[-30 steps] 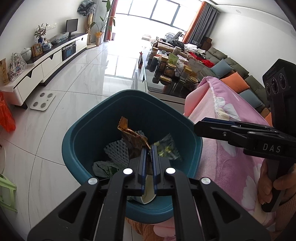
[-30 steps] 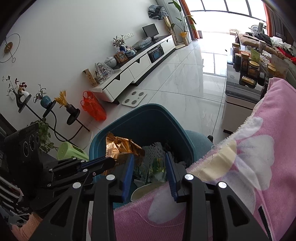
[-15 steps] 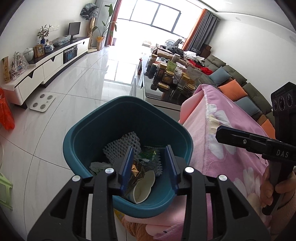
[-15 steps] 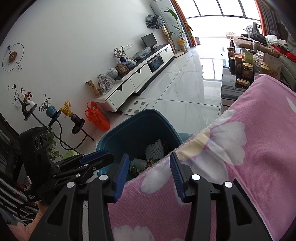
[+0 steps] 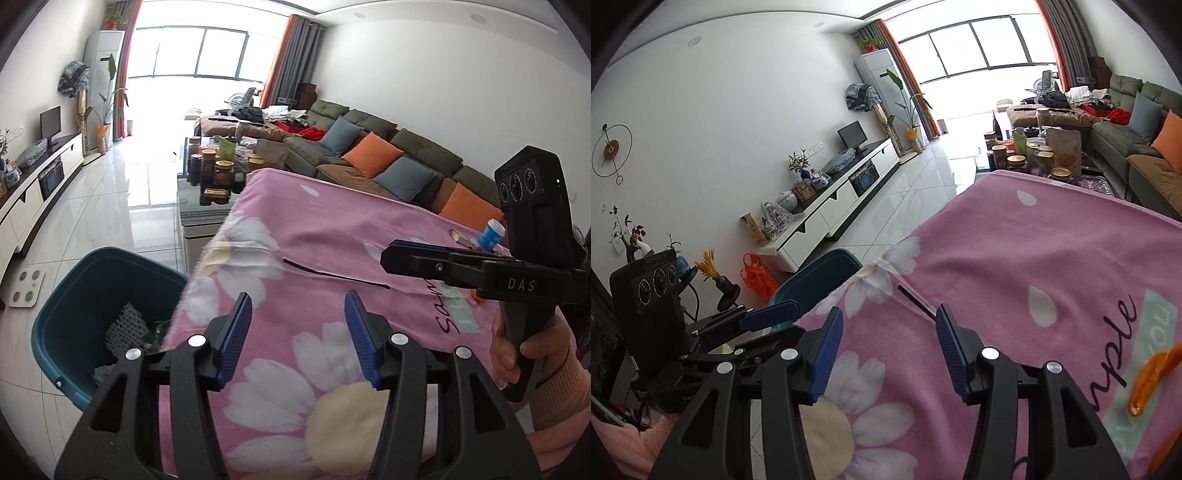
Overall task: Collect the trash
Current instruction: 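Move both open tools back over the orange peels on the blanket, then grasp an orange peel with left tool while right tool grasps the other orange peel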
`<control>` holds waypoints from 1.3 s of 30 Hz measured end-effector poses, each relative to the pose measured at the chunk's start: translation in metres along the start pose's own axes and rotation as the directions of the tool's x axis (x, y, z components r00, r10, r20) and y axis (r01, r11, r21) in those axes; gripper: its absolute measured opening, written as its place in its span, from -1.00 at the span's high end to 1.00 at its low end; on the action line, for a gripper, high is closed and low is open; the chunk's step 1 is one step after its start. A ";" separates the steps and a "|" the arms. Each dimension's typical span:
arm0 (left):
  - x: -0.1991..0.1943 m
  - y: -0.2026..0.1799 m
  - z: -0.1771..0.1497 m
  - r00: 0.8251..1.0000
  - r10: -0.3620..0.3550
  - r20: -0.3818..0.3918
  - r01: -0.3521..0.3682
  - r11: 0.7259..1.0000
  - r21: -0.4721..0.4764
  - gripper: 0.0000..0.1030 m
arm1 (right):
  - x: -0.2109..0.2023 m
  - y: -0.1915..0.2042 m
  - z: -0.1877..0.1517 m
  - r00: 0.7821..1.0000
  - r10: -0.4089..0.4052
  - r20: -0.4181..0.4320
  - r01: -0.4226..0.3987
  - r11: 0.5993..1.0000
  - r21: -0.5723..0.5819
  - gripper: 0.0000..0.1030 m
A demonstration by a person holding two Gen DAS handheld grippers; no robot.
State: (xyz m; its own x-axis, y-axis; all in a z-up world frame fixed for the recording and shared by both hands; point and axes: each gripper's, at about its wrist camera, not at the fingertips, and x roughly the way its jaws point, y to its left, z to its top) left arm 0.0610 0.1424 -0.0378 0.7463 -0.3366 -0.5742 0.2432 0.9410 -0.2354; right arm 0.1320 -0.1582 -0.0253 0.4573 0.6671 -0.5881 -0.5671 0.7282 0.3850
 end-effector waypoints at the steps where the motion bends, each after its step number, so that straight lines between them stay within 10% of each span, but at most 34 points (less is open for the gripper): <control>1: 0.005 -0.010 0.001 1.000 -0.018 -0.007 0.018 1.000 0.016 -0.01 | -0.009 -0.007 -0.003 1.000 -0.016 0.010 0.016 1.000 0.011 0.03; 26: 0.103 -0.163 0.017 0.972 -0.147 -0.185 0.185 0.961 0.207 -0.10 | -0.141 -0.131 -0.077 0.925 -0.364 0.114 0.322 0.906 0.276 0.03; 39: 0.161 -0.200 0.020 0.941 -0.140 -0.307 0.213 0.952 0.220 0.02 | -0.144 -0.170 -0.092 0.920 -0.388 0.060 0.343 0.868 0.359 0.03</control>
State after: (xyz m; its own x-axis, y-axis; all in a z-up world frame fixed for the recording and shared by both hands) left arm 0.1447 -0.0993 -0.0675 0.4780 -0.4592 -0.7487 0.5266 0.8321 -0.1741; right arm 0.0992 -0.3927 -0.0712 0.6819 0.3406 -0.6473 -0.0900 0.9173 0.3879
